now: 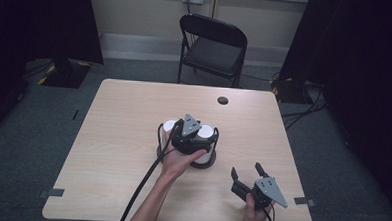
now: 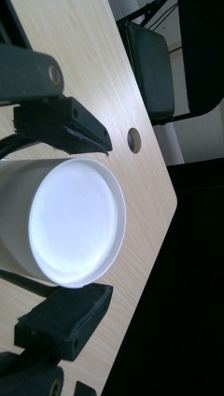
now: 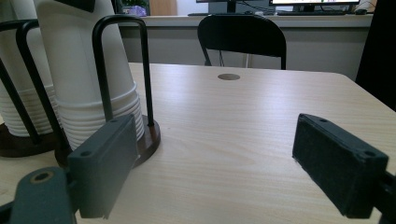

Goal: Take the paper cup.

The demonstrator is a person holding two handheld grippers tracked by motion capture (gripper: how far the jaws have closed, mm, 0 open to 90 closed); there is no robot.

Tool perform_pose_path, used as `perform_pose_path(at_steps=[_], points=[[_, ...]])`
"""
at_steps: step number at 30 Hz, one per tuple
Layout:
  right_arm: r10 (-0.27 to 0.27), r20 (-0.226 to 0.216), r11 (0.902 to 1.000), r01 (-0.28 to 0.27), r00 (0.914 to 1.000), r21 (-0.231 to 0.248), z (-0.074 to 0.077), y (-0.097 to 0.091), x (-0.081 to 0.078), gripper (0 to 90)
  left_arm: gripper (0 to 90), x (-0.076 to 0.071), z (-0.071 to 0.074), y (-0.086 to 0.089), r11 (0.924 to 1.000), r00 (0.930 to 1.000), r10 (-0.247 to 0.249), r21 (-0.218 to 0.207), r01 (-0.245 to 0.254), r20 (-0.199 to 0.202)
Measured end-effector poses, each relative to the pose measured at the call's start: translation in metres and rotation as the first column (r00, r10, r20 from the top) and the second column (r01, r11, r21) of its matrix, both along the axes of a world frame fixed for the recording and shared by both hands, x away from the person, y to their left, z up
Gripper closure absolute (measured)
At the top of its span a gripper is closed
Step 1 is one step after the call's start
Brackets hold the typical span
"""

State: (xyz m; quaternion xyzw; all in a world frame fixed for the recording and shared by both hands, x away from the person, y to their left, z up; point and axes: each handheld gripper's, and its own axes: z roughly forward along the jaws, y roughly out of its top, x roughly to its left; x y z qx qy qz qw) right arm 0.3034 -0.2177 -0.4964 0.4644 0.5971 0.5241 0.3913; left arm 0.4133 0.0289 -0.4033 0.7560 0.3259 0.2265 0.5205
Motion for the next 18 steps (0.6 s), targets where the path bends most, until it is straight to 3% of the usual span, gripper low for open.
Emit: perform_pose_path(at_steps=[10, 18], points=[[-0.001, 0.000, 0.9998, 0.001, 1.0000, -0.018, 0.0001, 0.0016, -0.0002, 13.3, 31.8, 0.0015, -0.0038, -0.0051, 0.9990, 1.0000, -0.001, 0.044, 0.001, 0.001], [0.001, 0.004, 0.9999, -0.001, 1.0000, -0.014, 0.0000, 0.0012, -0.0005, 13.3, 33.4, 0.0018, -0.0033, -0.0052, 0.9988, 1.0000, 0.000, 0.049, -0.001, 0.006]])
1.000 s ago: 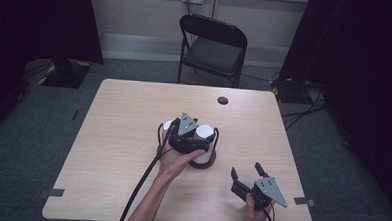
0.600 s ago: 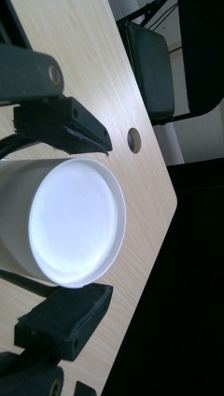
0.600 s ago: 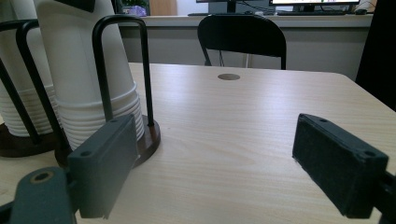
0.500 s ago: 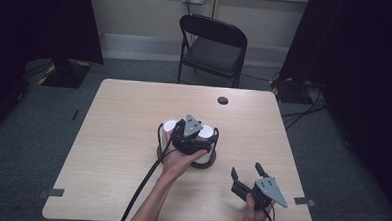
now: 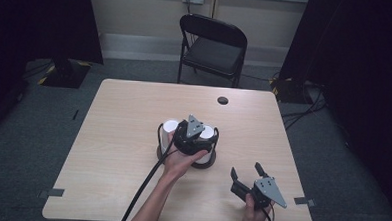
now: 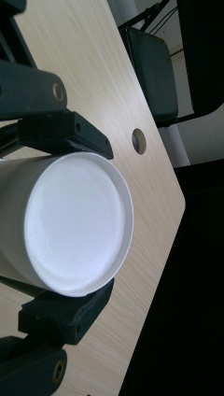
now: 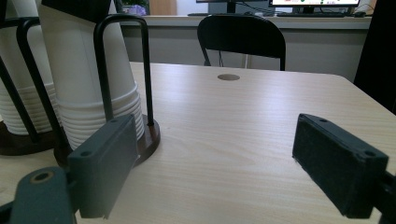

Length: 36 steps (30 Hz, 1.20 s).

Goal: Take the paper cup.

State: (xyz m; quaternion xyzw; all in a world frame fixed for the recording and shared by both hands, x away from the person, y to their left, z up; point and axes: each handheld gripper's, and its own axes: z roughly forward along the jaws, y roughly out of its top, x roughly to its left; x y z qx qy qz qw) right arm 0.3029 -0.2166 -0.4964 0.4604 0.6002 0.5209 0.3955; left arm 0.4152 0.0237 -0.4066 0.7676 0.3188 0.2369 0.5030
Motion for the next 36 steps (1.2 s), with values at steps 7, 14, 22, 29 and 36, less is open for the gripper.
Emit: perform_pose_path(at_steps=[7, 14, 22, 29, 36], points=[[0.002, -0.002, 1.0000, -0.002, 1.0000, 0.002, 0.000, 0.000, 0.000, 13.3, 33.5, 0.000, 0.005, 0.003, 0.9986, 0.9999, 0.012, -0.052, -0.012, -0.003], [0.001, -0.002, 1.0000, -0.001, 1.0000, 0.004, 0.000, 0.000, 0.000, 13.2, 33.5, 0.000, 0.009, 0.006, 0.9965, 0.9999, 0.011, -0.083, -0.011, 0.001], [0.001, -0.002, 1.0000, -0.001, 1.0000, 0.003, 0.000, 0.000, 0.000, 13.2, 33.6, 0.000, 0.012, 0.008, 0.9951, 0.9997, 0.021, -0.096, -0.022, -0.014], [0.002, -0.002, 1.0000, -0.002, 1.0000, 0.002, 0.000, 0.000, 0.000, 13.3, 33.6, 0.000, 0.017, 0.008, 0.9944, 0.9997, 0.022, -0.103, -0.022, 0.000], [0.001, -0.001, 1.0000, -0.001, 1.0000, 0.001, 0.000, 0.000, 0.000, 13.3, 33.7, 0.000, 0.025, 0.009, 0.9938, 0.9992, 0.038, -0.105, -0.036, 0.014]])
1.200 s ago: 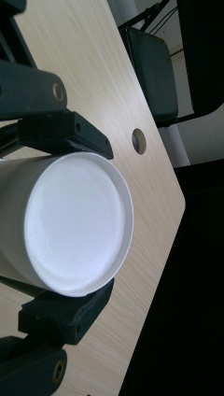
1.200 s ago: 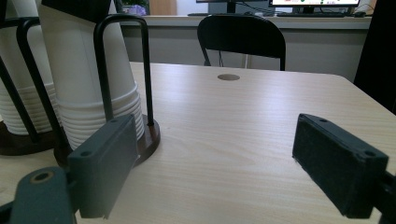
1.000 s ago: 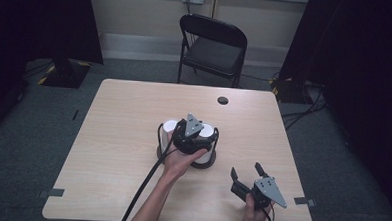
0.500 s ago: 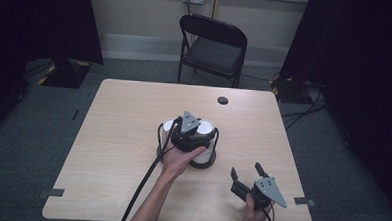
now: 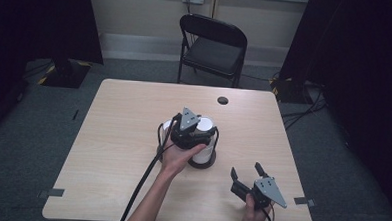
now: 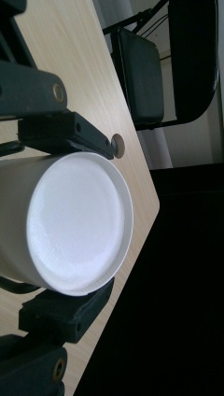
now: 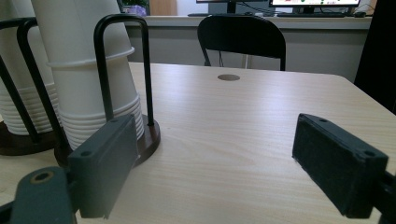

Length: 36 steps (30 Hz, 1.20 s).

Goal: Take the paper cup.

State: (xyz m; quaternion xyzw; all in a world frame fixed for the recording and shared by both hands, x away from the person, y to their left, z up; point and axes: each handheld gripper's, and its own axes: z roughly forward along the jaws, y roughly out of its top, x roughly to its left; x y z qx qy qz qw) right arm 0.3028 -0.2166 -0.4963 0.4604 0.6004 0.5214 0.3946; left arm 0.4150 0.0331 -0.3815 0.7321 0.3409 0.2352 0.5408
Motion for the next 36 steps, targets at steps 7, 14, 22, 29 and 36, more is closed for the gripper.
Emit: perform_pose_path(at_steps=[7, 14, 22, 29, 36], points=[[0.002, 0.004, 1.0000, -0.002, 1.0000, 0.000, 0.000, 0.000, 0.000, 13.6, 33.9, 0.001, 0.003, 0.002, 0.9994, 0.9999, 0.006, -0.035, -0.006, -0.010], [0.003, 0.006, 1.0000, -0.003, 1.0000, 0.001, 0.000, 0.000, 0.000, 13.6, 33.9, 0.000, 0.007, 0.003, 0.9989, 1.0000, 0.008, -0.045, -0.008, 0.002], [0.007, 0.007, 1.0000, -0.007, 0.9999, 0.000, 0.000, 0.000, 0.000, 13.6, 33.9, -0.002, 0.014, 0.004, 0.9980, 0.9998, 0.009, -0.062, -0.008, 0.020], [0.012, 0.004, 0.9999, -0.012, 0.9999, 0.003, 0.000, 0.000, 0.000, 13.6, 34.0, -0.003, 0.019, 0.001, 0.9991, 0.9994, 0.005, -0.043, -0.003, 0.035], [0.010, 0.004, 0.9999, -0.010, 0.9999, 0.004, 0.000, 0.000, 0.000, 13.6, 34.0, -0.004, 0.022, 0.003, 0.9984, 0.9994, 0.003, -0.057, -0.001, 0.036]])
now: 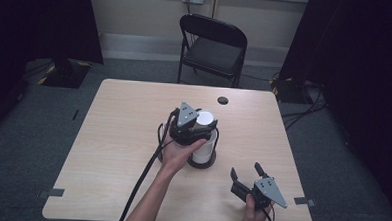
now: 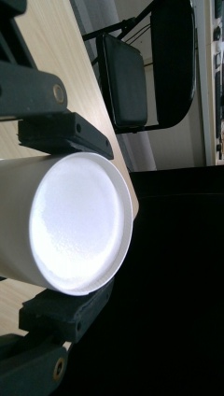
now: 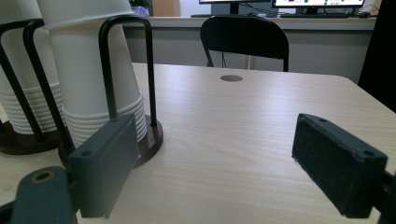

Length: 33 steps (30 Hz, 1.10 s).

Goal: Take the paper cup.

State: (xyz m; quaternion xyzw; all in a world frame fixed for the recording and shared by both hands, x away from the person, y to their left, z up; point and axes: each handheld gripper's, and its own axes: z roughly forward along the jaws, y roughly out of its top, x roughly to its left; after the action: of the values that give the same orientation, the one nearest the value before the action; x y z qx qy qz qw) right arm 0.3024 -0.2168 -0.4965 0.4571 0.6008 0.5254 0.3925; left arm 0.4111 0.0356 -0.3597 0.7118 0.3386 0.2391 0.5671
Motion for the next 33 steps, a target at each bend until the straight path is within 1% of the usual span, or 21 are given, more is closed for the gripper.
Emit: perform_pose_path(at_steps=[3, 7, 8, 9, 10, 11, 12, 14, 16, 22, 24, 27, 30, 33], points=[[0.005, -0.002, 1.0000, -0.005, 1.0000, -0.003, 0.000, 0.000, 0.000, 13.5, 34.0, 0.000, 0.002, 0.001, 1.0000, 0.9999, -0.005, -0.005, 0.005, 0.010], [0.005, -0.003, 1.0000, -0.005, 1.0000, -0.002, 0.000, 0.000, 0.000, 13.5, 34.0, -0.001, 0.003, 0.002, 0.9999, 0.9999, -0.001, -0.014, 0.001, 0.012], [0.005, -0.003, 1.0000, -0.005, 1.0000, -0.002, 0.000, 0.000, 0.000, 13.5, 34.0, -0.001, 0.003, 0.003, 0.9999, 0.9999, -0.004, -0.010, 0.004, 0.014], [0.004, -0.004, 1.0000, -0.004, 1.0000, -0.002, 0.000, 0.000, 0.000, 13.5, 34.0, -0.002, 0.003, 0.003, 0.9998, 0.9999, 0.001, -0.020, 0.000, 0.010], [0.004, -0.004, 1.0000, -0.004, 1.0000, -0.002, 0.000, 0.000, 0.000, 13.5, 33.9, -0.002, 0.004, 0.003, 0.9999, 0.9998, -0.002, -0.013, 0.002, 0.019], [0.004, -0.004, 1.0000, -0.004, 1.0000, -0.002, 0.000, 0.000, 0.000, 13.5, 33.9, -0.003, 0.005, 0.003, 0.9998, 0.9998, -0.007, -0.020, 0.008, 0.018], [0.005, -0.003, 1.0000, -0.005, 1.0000, -0.002, 0.000, 0.000, 0.000, 13.5, 33.9, -0.003, 0.005, 0.004, 0.9997, 0.9996, -0.013, -0.018, 0.014, 0.024], [0.005, -0.003, 1.0000, -0.005, 1.0000, -0.004, 0.000, 0.000, 0.000, 13.5, 33.9, -0.003, 0.006, 0.004, 0.9997, 0.9995, -0.015, -0.020, 0.016, 0.029], [0.005, -0.003, 1.0000, -0.005, 1.0000, -0.003, 0.000, 0.000, 0.000, 13.5, 33.9, -0.004, 0.007, 0.004, 0.9993, 0.9992, -0.016, -0.032, 0.018, 0.036], [0.000, -0.003, 1.0000, 0.000, 1.0000, -0.002, 0.000, 0.000, 0.000, 13.5, 33.9, -0.005, 0.013, 0.005, 0.9994, 0.9983, -0.018, -0.030, 0.020, 0.055], [0.000, -0.002, 1.0000, 0.000, 1.0000, -0.003, 0.000, 0.000, 0.000, 13.5, 33.9, -0.005, 0.014, 0.005, 0.9994, 0.9982, -0.020, -0.028, 0.022, 0.057], [0.005, -0.003, 1.0000, -0.005, 1.0000, -0.003, 0.000, 0.000, 0.000, 13.5, 33.8, -0.005, 0.015, 0.006, 0.9989, 0.9982, -0.023, -0.039, 0.026, 0.055], [0.005, -0.004, 1.0000, -0.005, 1.0000, -0.003, 0.000, 0.000, 0.000, 13.5, 33.8, -0.006, 0.016, 0.007, 0.9992, 0.9979, -0.020, -0.034, 0.022, 0.061], [0.005, -0.003, 1.0000, -0.005, 1.0000, -0.004, 0.000, 0.000, 0.000, 13.5, 33.8, -0.006, 0.018, 0.008, 0.9987, 0.9977, -0.021, -0.046, 0.024, 0.065]])
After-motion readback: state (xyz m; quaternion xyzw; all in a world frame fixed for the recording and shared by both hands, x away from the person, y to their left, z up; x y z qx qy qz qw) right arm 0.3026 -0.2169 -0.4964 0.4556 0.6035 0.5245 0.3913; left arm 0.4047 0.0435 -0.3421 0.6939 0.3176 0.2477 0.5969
